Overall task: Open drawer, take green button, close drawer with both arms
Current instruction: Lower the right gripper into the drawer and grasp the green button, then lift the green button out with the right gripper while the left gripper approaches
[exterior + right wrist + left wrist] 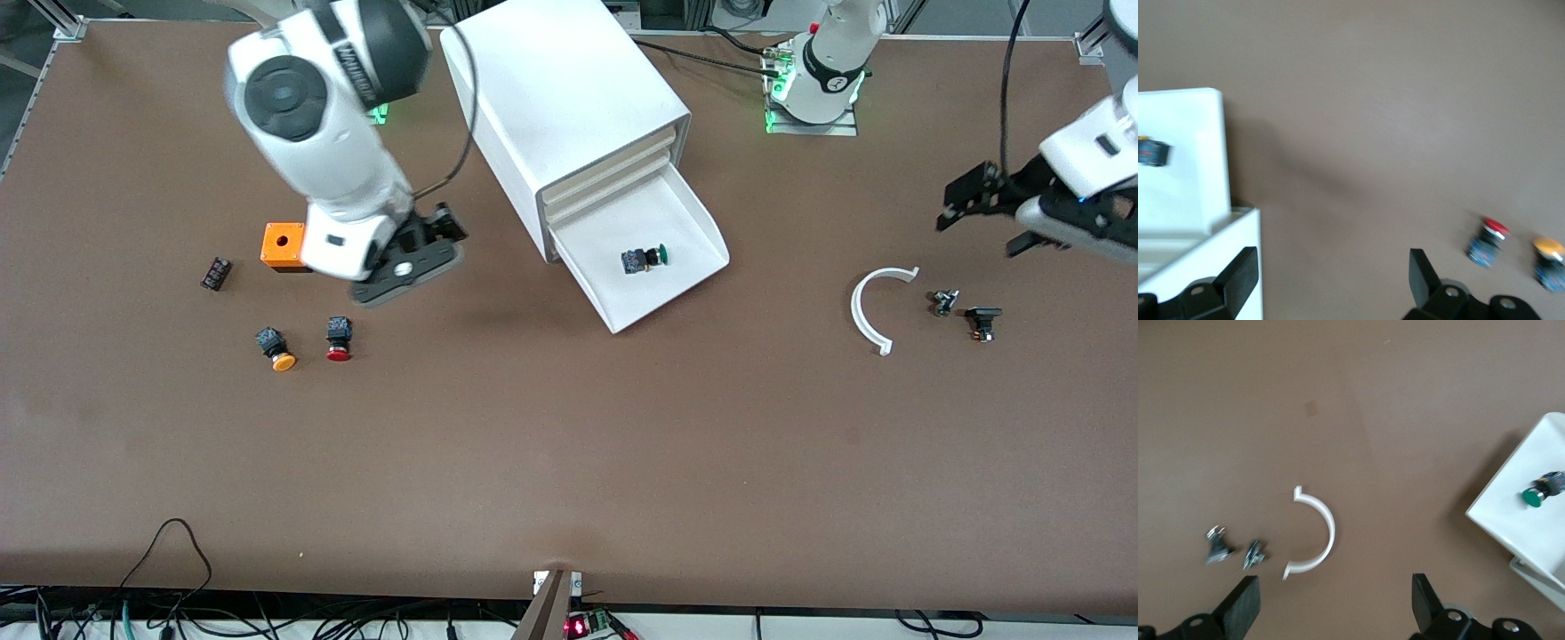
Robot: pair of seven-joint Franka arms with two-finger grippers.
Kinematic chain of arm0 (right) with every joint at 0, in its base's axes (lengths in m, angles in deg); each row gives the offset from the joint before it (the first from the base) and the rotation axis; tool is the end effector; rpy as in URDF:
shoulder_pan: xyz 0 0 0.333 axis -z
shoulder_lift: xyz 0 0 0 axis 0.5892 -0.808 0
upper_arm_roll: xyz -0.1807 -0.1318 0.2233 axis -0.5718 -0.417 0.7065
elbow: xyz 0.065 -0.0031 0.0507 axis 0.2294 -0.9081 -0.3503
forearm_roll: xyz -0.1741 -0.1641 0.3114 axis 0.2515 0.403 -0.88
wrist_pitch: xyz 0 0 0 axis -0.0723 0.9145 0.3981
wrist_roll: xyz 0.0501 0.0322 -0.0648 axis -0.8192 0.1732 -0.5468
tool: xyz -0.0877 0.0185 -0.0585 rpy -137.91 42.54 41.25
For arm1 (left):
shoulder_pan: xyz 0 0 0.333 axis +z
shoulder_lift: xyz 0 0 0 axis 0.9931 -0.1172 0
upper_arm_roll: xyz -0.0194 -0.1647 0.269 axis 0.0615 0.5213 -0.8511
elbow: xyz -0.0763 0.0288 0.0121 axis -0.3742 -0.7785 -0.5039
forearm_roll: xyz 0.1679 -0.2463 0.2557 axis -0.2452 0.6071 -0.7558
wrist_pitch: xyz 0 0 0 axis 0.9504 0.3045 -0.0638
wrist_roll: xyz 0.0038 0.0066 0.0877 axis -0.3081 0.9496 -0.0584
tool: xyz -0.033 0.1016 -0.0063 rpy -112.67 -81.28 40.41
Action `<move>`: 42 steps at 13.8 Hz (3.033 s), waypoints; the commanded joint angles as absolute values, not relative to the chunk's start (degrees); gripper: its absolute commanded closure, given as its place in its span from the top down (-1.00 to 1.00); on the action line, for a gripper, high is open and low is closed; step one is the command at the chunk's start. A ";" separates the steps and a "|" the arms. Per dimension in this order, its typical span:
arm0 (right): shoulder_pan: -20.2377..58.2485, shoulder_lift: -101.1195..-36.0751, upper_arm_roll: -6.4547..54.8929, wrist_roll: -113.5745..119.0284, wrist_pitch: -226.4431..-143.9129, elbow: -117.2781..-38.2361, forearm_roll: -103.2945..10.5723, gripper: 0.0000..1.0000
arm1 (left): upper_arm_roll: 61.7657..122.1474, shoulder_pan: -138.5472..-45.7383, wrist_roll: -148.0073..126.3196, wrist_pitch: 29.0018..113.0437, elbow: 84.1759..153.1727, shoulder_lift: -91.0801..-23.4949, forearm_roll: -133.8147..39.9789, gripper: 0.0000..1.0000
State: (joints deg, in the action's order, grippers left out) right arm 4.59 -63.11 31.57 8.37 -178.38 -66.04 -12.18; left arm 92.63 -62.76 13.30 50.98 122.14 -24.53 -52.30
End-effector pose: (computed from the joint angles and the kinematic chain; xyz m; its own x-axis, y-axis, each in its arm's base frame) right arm 0.5528 0.3657 0.4861 0.8484 0.5260 0.0592 0.5290 -0.8467 -0.0572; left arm 0.5248 -0.0004 0.5904 0.9633 -0.2681 0.0169 -0.2684 -0.9631 0.0181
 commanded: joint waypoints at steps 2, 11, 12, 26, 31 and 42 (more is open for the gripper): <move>4.46 -71.55 39.75 -3.36 -183.81 -59.01 -14.44 1.00 | 93.06 -66.66 1.16 45.00 118.10 -25.69 -59.07 1.00; -4.85 -86.79 43.99 -17.29 -186.45 -46.15 -5.75 1.00 | 92.44 -66.04 -1.14 44.39 117.66 -27.18 -57.93 1.00; -5.38 -87.40 43.99 -17.38 -186.28 -46.15 -4.34 1.00 | 92.44 -65.43 -1.05 44.39 117.66 -27.36 -57.93 1.00; -9.95 -95.14 43.99 -18.87 -192.42 -46.15 9.47 1.00 | 92.53 -63.40 -1.05 44.47 117.49 -27.97 -55.73 1.00; -10.48 -96.55 44.17 -18.96 -192.69 -46.32 9.38 1.00 | 92.53 -63.41 -1.05 44.56 117.49 -27.97 -55.73 1.00; -11.36 -97.08 44.26 -18.08 -192.43 -46.15 12.37 -0.42 | 92.53 -63.23 -0.97 44.56 117.49 -28.06 -55.73 1.00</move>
State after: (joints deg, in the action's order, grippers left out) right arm -11.17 -96.12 43.88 -18.43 -192.58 -47.83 11.12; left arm 92.39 -63.58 -0.74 45.68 119.31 -27.15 -56.86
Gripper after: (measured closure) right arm 0.564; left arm 0.000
